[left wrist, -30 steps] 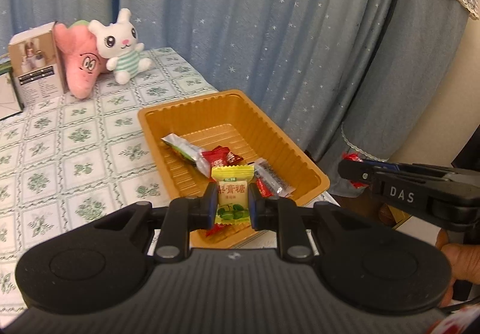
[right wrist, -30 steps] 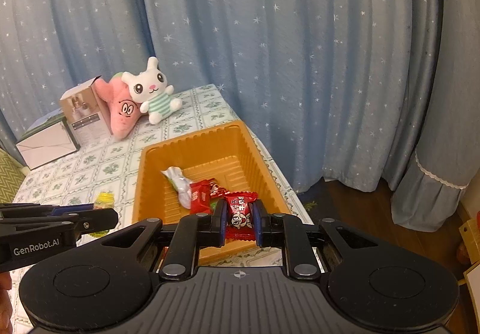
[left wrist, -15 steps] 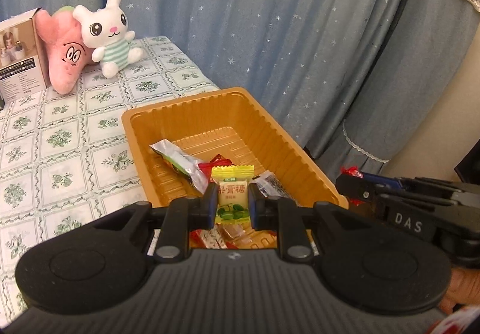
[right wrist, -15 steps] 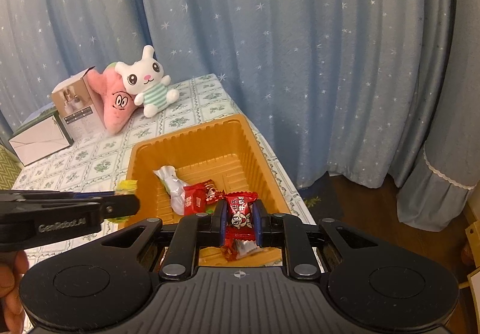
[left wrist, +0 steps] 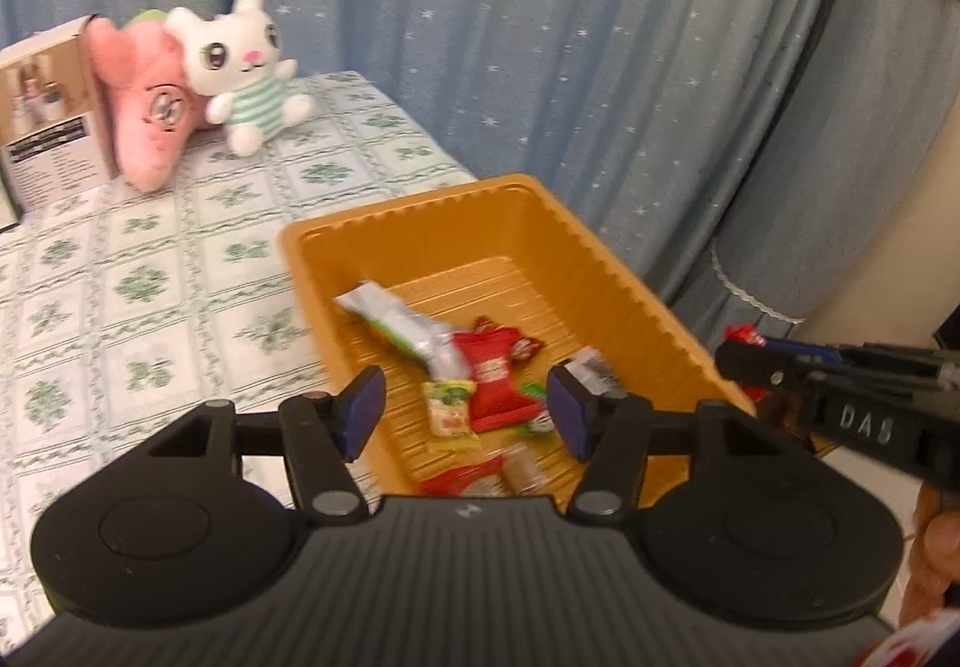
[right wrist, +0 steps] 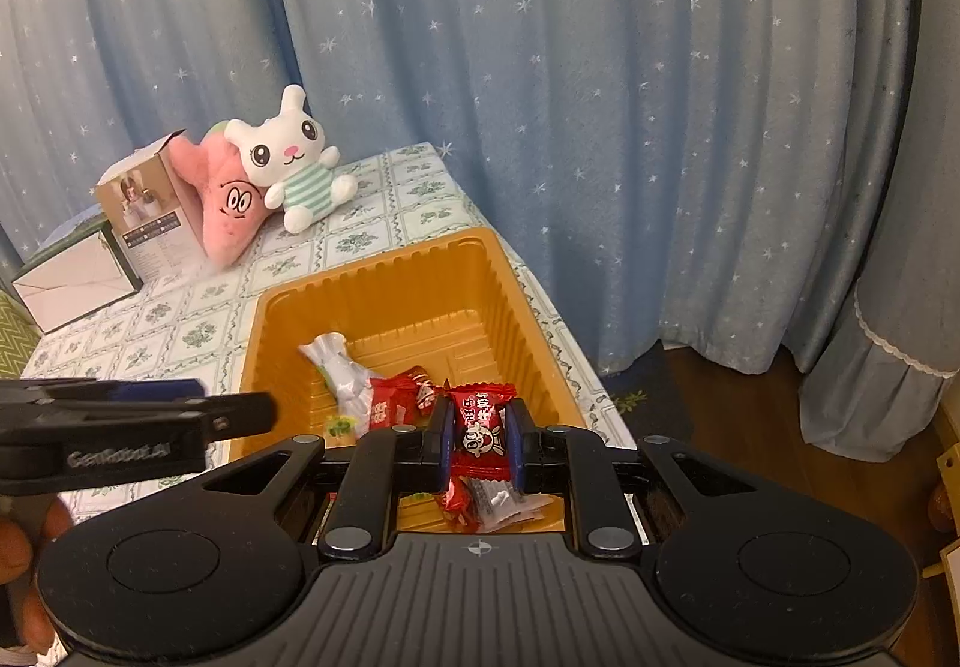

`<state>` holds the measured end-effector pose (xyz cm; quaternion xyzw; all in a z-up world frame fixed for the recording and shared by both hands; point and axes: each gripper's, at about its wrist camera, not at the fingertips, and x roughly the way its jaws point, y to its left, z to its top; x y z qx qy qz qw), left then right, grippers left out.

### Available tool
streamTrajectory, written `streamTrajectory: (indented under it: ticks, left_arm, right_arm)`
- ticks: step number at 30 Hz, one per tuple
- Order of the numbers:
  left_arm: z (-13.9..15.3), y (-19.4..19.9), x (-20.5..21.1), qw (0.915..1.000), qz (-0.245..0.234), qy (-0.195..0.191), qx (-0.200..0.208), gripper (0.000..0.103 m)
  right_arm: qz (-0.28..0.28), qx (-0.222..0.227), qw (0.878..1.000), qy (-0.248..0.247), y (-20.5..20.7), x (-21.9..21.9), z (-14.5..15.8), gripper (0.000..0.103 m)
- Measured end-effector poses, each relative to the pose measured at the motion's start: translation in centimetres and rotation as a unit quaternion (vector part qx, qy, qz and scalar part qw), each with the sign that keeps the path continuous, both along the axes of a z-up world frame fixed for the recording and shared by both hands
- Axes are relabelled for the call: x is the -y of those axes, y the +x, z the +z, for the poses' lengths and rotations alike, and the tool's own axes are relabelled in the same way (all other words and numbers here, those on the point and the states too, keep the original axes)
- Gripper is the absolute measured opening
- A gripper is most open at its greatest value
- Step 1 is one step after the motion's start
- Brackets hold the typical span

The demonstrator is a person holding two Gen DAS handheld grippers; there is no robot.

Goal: Organize snacks

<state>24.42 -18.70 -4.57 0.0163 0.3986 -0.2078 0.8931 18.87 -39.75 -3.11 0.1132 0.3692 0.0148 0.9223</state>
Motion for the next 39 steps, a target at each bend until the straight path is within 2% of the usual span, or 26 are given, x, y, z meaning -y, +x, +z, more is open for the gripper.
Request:
streamTrajectory:
  ticks: [12,14,17,19,21,22,27,32,39]
  left_arm:
    - [-0.4,-2.1,-2.9,0.9993,0.03,0.022,0.005,0.062]
    - [-0.4,-2.2,-3.3,0.9992,0.035,0.02,0.004,0.069]
    - [-0.6,-2.5,-3.8,0.9991,0.037,0.022,0.004,0.074]
    - [-0.8,-2.6,-4.1,0.9989,0.041,0.024,0.003,0.079]
    - [-1.0,-2.8,-4.4,0.9989,0.04,0.026,0.002,0.08]
    - [-1.0,-2.8,-4.5,0.9988,0.041,0.027,0.003,0.082]
    - [-1.2,-3.4,-5.1,0.9982,0.049,0.032,0.005,0.089]
    - [-0.9,-4.3,-5.6,0.9977,0.06,0.032,0.012,0.1]
    - [0.5,-5.9,-6.5,0.9966,0.075,0.025,0.023,0.103]
  right_arm:
    - [0.027,-0.003,0.999,0.023,1.5,-2.1,-0.4,0.018]
    - [0.03,-0.005,0.999,0.031,2.0,-2.4,-0.5,0.018]
    - [0.033,-0.009,0.998,0.052,2.7,-2.6,-0.8,0.018]
    - [0.035,-0.011,0.998,0.059,3.2,-2.7,-0.9,0.023]
    - [0.028,-0.005,0.997,0.065,3.1,-2.5,-0.8,0.07]
    - [0.021,0.005,0.997,0.069,2.9,-2.3,-0.5,0.074]
    - [0.012,0.008,0.998,0.067,2.2,-1.8,0.1,0.074]
    - [0.0,-0.001,0.998,0.058,1.1,-1.2,0.4,0.074]
    - [-0.003,-0.015,0.998,0.053,-1.4,-1.0,1.3,0.074]
